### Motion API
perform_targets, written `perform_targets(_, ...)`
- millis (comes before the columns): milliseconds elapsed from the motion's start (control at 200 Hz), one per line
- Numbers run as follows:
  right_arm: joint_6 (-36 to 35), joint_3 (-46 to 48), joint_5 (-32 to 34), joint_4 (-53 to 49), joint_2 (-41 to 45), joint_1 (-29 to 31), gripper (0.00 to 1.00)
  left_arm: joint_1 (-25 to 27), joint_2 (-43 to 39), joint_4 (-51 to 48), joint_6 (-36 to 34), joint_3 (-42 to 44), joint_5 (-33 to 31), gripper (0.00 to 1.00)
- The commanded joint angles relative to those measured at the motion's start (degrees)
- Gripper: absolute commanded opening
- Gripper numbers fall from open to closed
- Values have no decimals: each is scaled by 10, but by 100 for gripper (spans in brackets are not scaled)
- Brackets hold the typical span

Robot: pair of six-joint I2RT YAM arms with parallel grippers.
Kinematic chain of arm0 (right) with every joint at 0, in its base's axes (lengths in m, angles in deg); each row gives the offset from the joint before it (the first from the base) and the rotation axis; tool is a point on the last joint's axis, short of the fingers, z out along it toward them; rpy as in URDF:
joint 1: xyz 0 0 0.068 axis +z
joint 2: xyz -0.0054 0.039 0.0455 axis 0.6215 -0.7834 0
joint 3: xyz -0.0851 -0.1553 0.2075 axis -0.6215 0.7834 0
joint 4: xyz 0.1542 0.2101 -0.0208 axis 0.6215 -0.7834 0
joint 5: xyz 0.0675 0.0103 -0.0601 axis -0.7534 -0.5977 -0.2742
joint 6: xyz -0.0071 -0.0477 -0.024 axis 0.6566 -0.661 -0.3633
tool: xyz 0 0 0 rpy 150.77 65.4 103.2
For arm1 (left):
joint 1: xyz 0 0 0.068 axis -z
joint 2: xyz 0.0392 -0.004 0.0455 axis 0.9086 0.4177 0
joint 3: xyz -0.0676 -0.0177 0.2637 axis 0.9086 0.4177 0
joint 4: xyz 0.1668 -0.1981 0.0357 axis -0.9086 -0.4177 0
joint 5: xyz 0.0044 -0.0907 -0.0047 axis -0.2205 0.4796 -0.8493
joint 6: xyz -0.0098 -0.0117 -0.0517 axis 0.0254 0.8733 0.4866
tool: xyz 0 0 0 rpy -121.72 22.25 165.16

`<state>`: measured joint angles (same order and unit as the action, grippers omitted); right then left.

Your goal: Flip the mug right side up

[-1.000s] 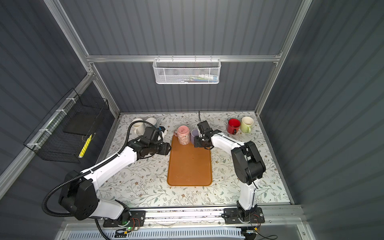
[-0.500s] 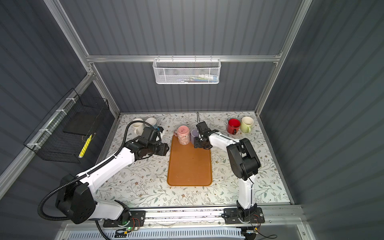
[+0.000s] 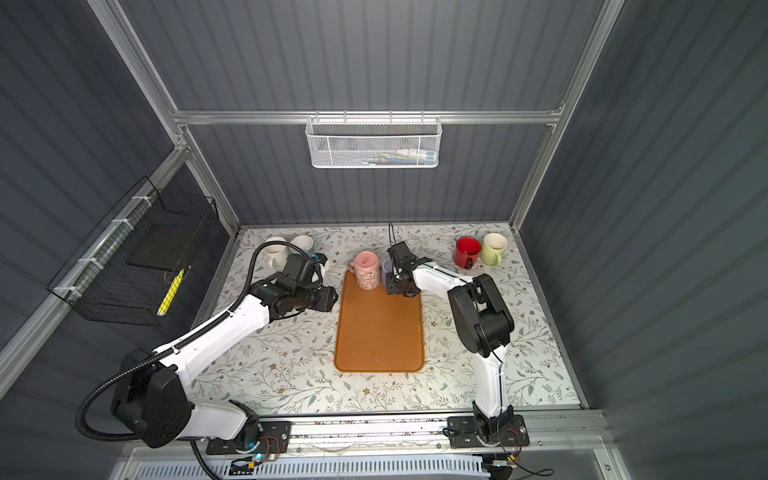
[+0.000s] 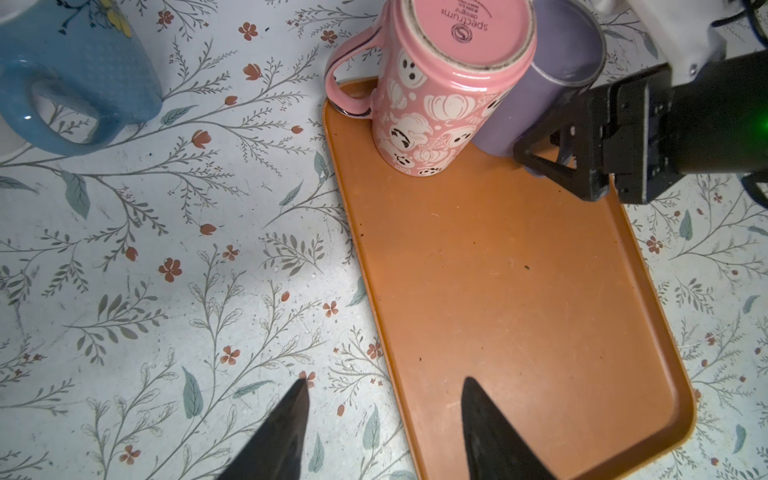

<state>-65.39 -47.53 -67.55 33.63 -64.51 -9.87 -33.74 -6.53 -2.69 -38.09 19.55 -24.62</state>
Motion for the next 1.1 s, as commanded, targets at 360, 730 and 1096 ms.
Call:
perform_targets(360,-34,-37,25,-47,-26,11,52,2,-18,-19,-12,7,-10,59)
perform_targets(730,-40,-59,34,-67,-46,17,51,2,-17,-22,-16,10,-15,59)
perform_targets(1096,-44,-68,45,-71,-54,17,42,2,-17,-19,-19,14,-17,59)
